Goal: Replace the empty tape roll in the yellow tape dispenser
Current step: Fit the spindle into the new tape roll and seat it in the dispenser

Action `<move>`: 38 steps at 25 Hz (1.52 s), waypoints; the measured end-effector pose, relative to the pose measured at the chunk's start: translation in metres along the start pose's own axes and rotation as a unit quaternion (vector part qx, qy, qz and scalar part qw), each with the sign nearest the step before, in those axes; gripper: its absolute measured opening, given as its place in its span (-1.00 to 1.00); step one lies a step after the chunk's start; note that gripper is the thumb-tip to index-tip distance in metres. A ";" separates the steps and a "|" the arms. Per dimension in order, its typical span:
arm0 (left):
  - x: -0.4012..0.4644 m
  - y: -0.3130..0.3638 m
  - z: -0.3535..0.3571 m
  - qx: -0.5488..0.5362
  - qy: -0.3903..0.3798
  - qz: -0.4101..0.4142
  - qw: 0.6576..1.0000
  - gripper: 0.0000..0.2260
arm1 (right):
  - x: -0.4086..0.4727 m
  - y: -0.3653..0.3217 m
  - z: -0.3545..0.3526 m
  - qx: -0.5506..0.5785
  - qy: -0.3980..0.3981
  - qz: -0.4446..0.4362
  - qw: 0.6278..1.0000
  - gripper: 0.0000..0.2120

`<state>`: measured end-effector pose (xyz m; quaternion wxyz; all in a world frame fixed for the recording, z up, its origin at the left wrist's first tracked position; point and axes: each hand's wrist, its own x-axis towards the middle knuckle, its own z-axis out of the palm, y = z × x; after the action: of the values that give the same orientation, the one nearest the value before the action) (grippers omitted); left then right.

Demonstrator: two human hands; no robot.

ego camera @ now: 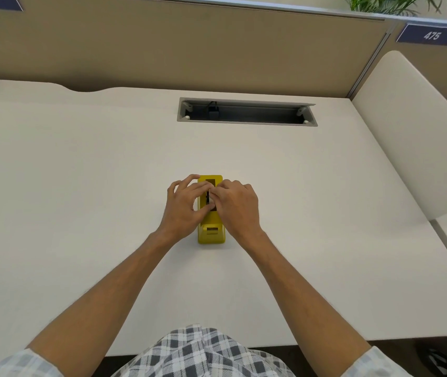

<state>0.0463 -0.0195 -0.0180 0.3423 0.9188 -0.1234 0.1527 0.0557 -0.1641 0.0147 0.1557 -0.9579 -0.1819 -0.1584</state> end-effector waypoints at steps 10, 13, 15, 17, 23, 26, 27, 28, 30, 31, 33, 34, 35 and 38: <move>0.001 0.000 0.000 0.004 -0.006 0.002 1.000 -0.69 | 0.001 -0.002 0.005 -0.002 -0.017 0.010 1.000 -0.82; 0.001 -0.001 0.000 0.008 -0.010 0.000 1.000 -0.68 | -0.003 -0.003 0.003 0.012 0.004 0.016 1.000 -0.84; 0.001 -0.001 0.001 0.007 -0.006 0.000 1.000 -0.69 | -0.005 -0.002 0.001 0.018 0.006 0.006 1.000 -0.86; 0.001 -0.001 0.001 0.001 0.000 -0.003 1.000 -0.72 | -0.005 0.000 0.001 0.019 0.001 -0.001 1.000 -0.87; 0.000 -0.002 0.001 -0.004 0.001 -0.011 1.000 -0.70 | -0.003 0.002 -0.002 0.064 0.008 0.013 0.998 -0.86; -0.001 -0.001 0.002 -0.004 0.002 -0.019 1.000 -0.69 | 0.000 0.006 -0.001 0.067 -0.028 0.020 0.997 -0.80; -0.001 -0.002 0.002 -0.004 0.002 -0.019 1.000 -0.69 | 0.000 0.007 0.000 0.065 -0.036 0.013 0.997 -0.79; -0.001 -0.002 0.002 -0.003 0.002 -0.017 1.000 -0.68 | 0.000 0.007 0.001 0.065 -0.042 0.004 0.997 -0.79; -0.001 -0.002 0.002 0.001 0.001 -0.015 1.000 -0.68 | -0.002 0.008 0.000 0.075 -0.041 -0.008 0.996 -0.81; 0.000 -0.002 0.002 0.003 0.000 -0.015 1.000 -0.67 | -0.003 0.009 0.000 0.086 -0.031 -0.007 0.996 -0.81; -0.001 -0.003 0.002 0.004 0.000 -0.018 1.000 -0.66 | -0.004 0.011 -0.002 0.106 -0.012 0.000 0.994 -0.80; -0.001 -0.003 0.002 0.004 0.000 -0.018 1.000 -0.65 | -0.004 0.012 -0.003 0.110 -0.009 0.000 0.994 -0.80; -0.001 -0.003 0.002 0.003 0.000 -0.019 1.000 -0.66 | -0.004 0.012 -0.004 0.110 -0.006 -0.004 0.994 -0.81; -0.002 -0.002 0.003 -0.001 0.003 -0.019 1.000 -0.68 | -0.005 0.009 -0.004 0.093 0.032 -0.020 0.995 -0.93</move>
<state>0.0461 -0.0194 -0.0220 0.3467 0.9201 -0.1054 0.1485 0.0537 -0.1748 0.0143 0.2464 -0.9299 -0.2102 -0.1745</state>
